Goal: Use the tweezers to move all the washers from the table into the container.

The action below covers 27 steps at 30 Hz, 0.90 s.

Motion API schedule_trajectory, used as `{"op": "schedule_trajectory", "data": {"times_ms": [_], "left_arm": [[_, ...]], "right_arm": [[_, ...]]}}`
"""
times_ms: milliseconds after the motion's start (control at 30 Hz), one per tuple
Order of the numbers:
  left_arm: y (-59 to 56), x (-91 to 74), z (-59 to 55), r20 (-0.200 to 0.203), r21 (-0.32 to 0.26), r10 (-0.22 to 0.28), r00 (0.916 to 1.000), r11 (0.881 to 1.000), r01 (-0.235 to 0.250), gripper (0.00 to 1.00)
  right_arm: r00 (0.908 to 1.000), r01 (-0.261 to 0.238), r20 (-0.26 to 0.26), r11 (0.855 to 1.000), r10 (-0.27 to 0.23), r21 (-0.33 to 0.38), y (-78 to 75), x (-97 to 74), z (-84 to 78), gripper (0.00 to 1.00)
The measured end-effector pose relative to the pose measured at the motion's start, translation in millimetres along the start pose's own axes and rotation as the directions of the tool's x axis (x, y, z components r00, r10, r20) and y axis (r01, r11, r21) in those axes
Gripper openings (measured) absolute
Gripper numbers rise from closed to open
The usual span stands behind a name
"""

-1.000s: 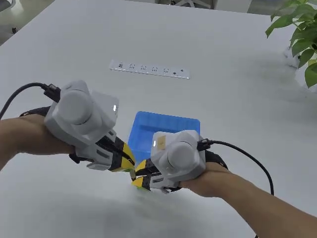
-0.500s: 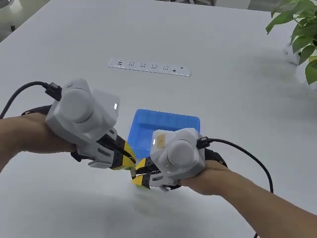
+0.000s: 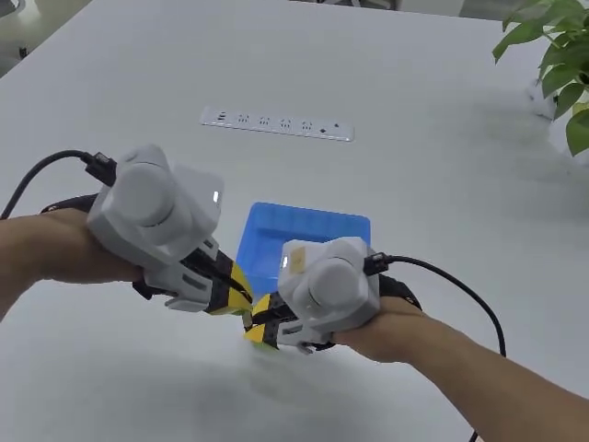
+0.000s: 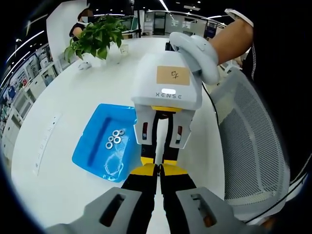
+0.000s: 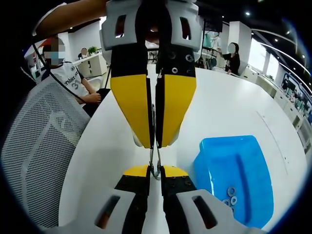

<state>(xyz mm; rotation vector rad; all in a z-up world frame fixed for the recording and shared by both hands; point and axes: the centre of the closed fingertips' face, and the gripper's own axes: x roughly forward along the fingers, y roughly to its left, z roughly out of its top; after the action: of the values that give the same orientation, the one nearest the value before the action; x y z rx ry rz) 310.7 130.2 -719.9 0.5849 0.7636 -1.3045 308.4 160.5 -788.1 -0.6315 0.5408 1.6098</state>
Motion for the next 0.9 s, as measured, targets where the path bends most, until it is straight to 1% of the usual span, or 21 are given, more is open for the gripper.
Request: {"op": "schedule_trajectory", "data": {"times_ms": [233, 433, 667, 900], "left_arm": [[-0.8, -1.0, 1.2, -0.001, 0.003, 0.002, 1.0, 1.0, -0.002, 0.06], [-1.5, -5.0, 5.0, 0.004, 0.006, 0.007, 1.0, 1.0, -0.007, 0.06], [-3.7, -12.5, 9.5, 0.003, 0.016, 0.015, 0.9999, 1.0, -0.015, 0.06], [-4.6, -21.9, 17.1, 0.009, 0.029, 0.028, 0.9996, 0.999, -0.028, 0.06]], "right_arm": [[1.0, 0.0, -0.003, 1.0, 0.0, -0.005, 0.8, -2.0, 0.3, 0.1], [1.0, 0.003, -0.003, 1.0, -0.003, -0.014, 0.6, -5.4, 3.6, 0.1], [0.9999, 0.009, 0.005, 1.0, -0.009, -0.024, 1.4, -10.6, 11.6, 0.1], [0.9997, 0.02, 0.018, 0.999, -0.019, -0.026, 1.3, -17.7, 20.1, 0.1]]}}
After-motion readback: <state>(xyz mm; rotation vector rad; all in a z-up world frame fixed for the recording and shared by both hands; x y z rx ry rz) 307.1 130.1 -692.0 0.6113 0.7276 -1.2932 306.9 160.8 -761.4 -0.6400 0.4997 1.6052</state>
